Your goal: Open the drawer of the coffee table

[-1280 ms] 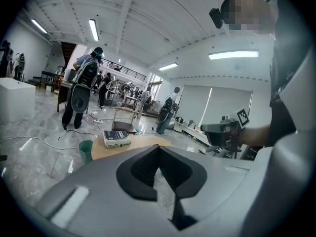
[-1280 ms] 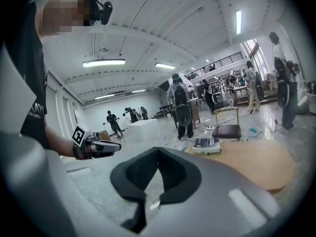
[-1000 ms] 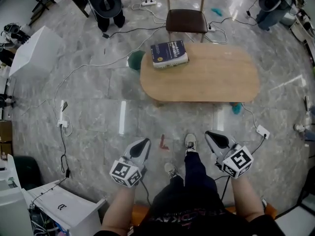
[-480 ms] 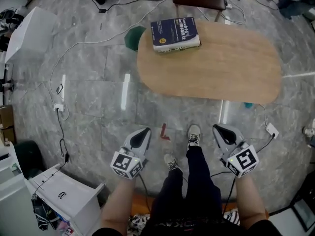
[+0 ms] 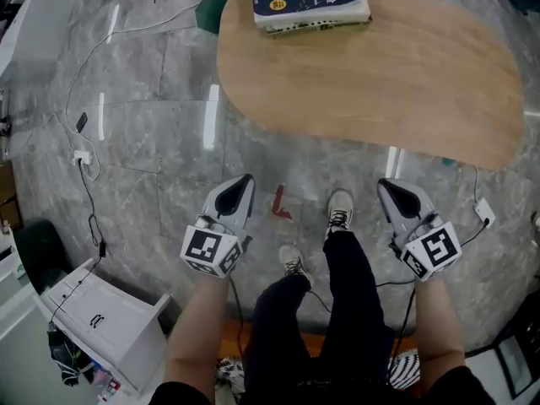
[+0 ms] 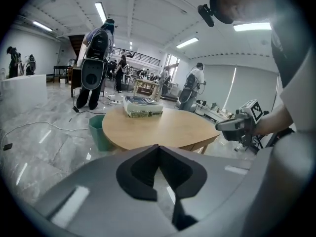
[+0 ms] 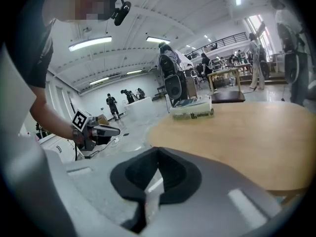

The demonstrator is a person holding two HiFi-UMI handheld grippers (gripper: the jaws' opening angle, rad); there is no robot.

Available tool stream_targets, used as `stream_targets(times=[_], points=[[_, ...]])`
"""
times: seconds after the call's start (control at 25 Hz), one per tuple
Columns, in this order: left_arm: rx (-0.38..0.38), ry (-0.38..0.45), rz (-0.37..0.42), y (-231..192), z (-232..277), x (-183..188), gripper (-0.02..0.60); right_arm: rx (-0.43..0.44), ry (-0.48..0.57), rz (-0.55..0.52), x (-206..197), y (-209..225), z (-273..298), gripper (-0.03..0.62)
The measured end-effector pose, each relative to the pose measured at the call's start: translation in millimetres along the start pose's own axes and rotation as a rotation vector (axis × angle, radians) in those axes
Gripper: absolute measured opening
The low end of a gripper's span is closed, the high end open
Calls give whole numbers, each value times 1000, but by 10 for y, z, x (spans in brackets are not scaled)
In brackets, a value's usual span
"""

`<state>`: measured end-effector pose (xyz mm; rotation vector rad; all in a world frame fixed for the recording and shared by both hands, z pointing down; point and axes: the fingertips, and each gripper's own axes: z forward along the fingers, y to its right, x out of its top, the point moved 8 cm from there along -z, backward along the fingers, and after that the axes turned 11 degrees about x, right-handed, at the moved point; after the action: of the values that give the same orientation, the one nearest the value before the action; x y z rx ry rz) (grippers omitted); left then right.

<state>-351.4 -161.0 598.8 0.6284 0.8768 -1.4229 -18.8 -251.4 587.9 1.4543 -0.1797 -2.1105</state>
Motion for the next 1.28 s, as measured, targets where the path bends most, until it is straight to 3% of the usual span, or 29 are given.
stream_targets(times=[0.4,0.68,0.8,1.0,1.28], points=[[-17,99,46,-328,775,-797,11,-36,42,-93,-881,364,423,2],[28,210,85,-640,1245,-1254,22,-79,95,-184,-1439,725,653,2],[33,248,104,-791,1423,-1370,60,-97,112,-216,-1620,857,746,2],[24,315,140,-912,1639,-1414,181,-111,174,-219,-1864,1002,814,2],[-45,339,192,-838,1881,-1373,261,-112,220,-232,-2025,914,683,3]])
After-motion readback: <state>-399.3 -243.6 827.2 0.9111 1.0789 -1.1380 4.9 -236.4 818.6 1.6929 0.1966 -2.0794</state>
